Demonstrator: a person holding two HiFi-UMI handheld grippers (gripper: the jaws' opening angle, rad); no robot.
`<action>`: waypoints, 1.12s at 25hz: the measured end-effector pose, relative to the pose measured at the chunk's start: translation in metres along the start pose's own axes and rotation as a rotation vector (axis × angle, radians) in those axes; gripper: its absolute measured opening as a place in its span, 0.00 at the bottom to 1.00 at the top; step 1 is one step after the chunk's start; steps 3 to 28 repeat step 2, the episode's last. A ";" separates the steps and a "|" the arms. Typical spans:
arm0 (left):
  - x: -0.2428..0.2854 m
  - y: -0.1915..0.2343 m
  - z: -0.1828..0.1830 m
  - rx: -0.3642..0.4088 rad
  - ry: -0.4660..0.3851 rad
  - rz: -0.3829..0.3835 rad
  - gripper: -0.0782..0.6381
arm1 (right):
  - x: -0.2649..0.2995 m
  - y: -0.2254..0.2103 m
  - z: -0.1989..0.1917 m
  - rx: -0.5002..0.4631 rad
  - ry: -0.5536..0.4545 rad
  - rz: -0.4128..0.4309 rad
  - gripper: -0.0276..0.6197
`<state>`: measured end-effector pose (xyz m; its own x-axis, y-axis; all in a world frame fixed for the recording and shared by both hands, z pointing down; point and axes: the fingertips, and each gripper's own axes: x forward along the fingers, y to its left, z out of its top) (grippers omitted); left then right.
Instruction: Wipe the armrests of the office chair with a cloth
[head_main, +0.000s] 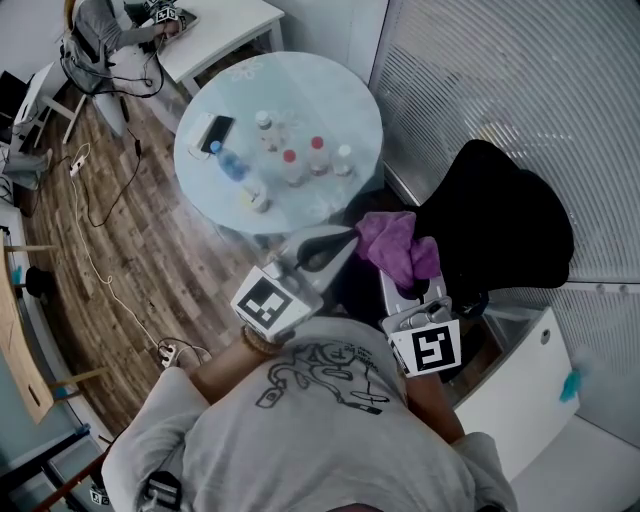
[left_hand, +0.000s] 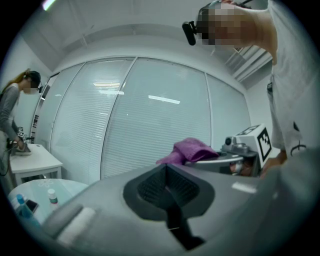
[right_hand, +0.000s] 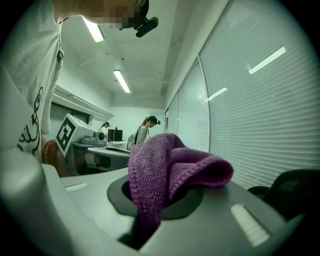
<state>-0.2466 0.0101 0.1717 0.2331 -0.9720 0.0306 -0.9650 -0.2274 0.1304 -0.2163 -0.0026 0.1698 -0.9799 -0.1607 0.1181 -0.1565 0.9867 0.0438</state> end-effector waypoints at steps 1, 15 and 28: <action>0.000 0.001 0.000 -0.001 0.000 0.000 0.11 | 0.000 0.001 -0.001 -0.007 0.005 0.004 0.10; 0.000 0.001 0.001 -0.001 -0.001 0.000 0.11 | 0.001 0.001 -0.002 -0.013 0.011 0.007 0.10; 0.000 0.001 0.001 -0.001 -0.001 0.000 0.11 | 0.001 0.001 -0.002 -0.013 0.011 0.007 0.10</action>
